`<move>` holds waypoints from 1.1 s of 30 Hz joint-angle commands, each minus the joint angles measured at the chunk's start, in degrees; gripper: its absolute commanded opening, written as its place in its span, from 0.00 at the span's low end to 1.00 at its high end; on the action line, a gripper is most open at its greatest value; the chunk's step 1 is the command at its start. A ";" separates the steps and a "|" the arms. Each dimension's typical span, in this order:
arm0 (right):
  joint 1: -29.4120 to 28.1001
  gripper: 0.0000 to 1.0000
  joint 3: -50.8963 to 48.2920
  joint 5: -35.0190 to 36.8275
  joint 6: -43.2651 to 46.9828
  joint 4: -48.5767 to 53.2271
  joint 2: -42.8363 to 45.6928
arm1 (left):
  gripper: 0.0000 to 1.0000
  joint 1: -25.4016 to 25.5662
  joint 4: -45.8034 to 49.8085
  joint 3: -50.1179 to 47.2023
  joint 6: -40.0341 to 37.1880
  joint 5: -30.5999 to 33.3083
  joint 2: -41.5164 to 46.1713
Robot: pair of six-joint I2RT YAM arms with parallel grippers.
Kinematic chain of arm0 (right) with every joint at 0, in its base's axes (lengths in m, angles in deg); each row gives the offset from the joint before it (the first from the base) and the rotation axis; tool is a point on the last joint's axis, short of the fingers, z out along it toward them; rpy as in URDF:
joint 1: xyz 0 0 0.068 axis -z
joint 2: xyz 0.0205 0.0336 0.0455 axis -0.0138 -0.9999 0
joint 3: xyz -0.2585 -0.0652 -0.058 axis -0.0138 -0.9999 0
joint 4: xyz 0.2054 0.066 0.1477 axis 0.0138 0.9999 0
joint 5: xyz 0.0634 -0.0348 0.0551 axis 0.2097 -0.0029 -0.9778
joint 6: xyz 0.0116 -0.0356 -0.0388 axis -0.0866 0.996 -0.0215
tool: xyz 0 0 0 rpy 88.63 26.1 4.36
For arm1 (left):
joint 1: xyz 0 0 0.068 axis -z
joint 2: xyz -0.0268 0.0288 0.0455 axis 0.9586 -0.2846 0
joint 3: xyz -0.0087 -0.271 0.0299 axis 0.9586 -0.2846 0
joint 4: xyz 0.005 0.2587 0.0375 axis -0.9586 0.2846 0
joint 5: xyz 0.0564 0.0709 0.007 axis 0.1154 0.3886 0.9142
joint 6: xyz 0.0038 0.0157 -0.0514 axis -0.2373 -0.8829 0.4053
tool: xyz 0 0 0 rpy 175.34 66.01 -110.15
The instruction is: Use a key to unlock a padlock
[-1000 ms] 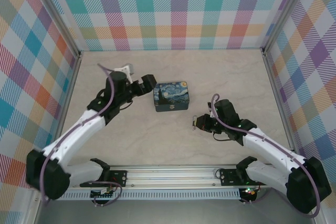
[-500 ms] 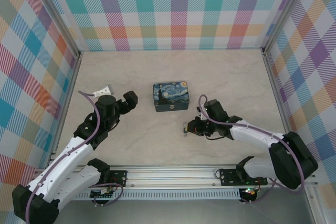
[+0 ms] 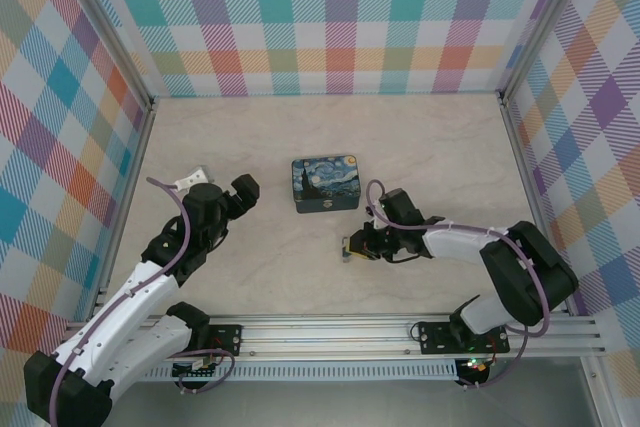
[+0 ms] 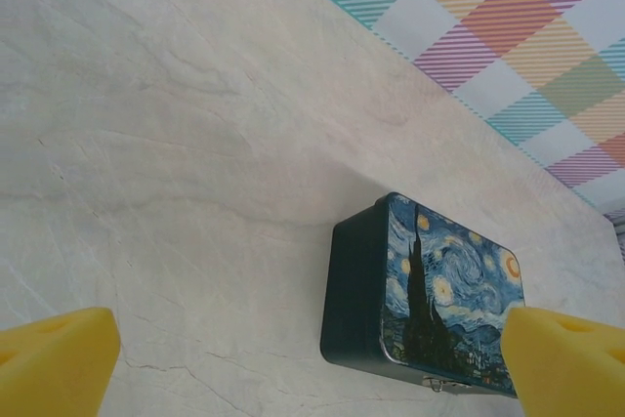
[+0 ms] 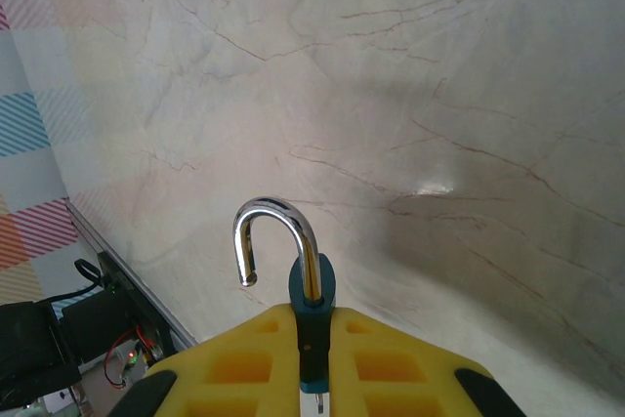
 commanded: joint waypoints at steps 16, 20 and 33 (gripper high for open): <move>-0.32 0.18 1.01 -1.27 0.80 -1.46 -3.12 | 1.00 -0.93 1.95 -0.56 0.89 1.35 -0.96; -0.32 0.21 1.03 -1.08 0.99 -1.08 -2.93 | 1.00 -0.99 1.96 -0.56 0.90 1.40 -0.96; -0.07 0.38 2.41 2.79 3.54 5.60 1.57 | 1.00 -1.17 2.22 0.03 0.68 1.30 -0.54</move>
